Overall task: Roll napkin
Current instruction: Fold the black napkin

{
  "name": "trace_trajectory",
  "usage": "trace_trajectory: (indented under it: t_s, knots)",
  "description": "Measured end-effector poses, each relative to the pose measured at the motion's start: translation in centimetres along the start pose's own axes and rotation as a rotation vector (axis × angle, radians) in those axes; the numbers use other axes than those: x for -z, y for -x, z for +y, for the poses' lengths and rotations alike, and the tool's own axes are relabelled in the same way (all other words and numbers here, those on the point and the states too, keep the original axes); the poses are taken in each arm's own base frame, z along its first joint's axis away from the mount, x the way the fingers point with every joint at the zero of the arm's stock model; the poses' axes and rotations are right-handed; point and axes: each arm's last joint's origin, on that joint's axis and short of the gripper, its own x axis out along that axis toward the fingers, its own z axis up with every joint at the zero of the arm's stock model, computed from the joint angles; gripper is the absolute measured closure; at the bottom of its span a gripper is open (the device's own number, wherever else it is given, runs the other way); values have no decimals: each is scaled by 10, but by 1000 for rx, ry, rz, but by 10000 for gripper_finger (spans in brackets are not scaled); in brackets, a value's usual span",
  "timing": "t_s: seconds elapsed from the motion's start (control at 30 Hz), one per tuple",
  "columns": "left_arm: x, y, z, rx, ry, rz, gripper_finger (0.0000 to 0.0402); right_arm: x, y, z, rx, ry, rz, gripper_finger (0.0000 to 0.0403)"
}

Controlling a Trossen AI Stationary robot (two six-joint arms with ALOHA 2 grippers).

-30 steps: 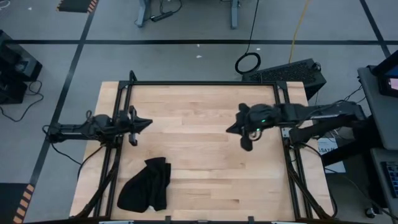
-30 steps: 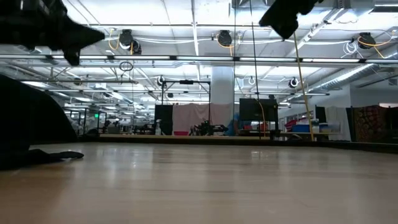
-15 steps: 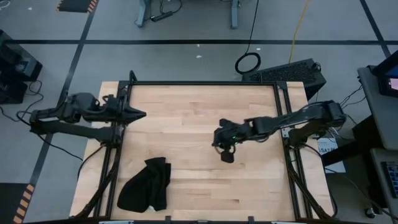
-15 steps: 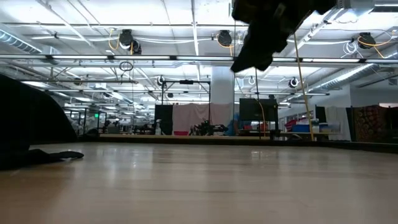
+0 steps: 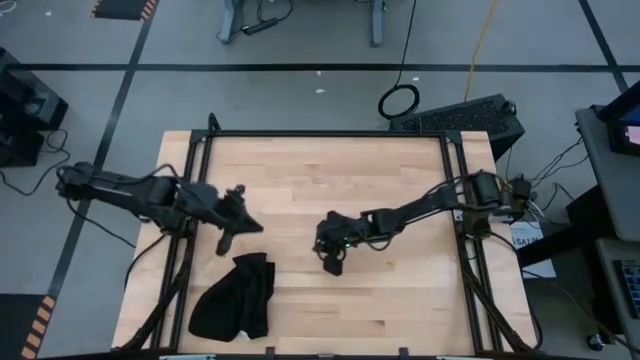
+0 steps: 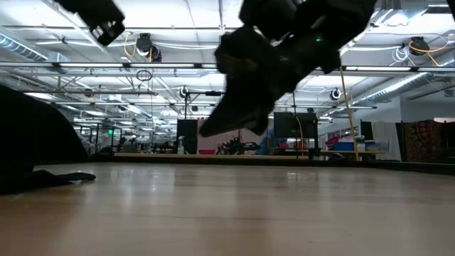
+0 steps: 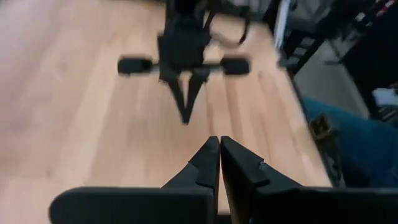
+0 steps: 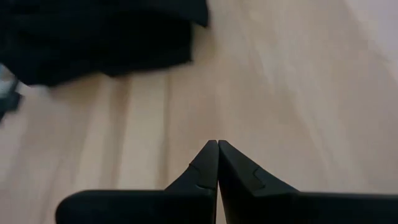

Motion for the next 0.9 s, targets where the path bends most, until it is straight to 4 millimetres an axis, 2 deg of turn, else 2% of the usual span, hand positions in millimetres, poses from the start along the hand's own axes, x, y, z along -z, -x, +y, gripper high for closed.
trace_trajectory:
  t_s: [0.13, 0.27, 0.37, 0.5, 0.7, 0.8, 0.9]
  knots:
    - [12, -5, -6, -26, 42, 26, 379, -15, -27, 6, -13, 45, -21, 390]
    - [16, -4, -12, -49, 21, 21, 379, -32, -55, 17, -27, 155, -61, 367]
    - [16, -4, -14, -84, -7, 6, 379, -37, -77, 21, -35, 198, -71, 340]
    - [17, -3, -14, -121, -24, -2, 379, -34, -101, 18, -29, 206, -56, 294]
    - [16, -3, -13, -139, -31, -9, 379, -23, -124, 14, -25, 235, -41, 236]
    - [16, -3, -12, -168, -34, -20, 379, -19, -128, 13, -24, 244, -37, 230]
    - [16, -4, -12, -178, -41, -21, 379, -18, -128, 13, -10, 243, -16, 256]
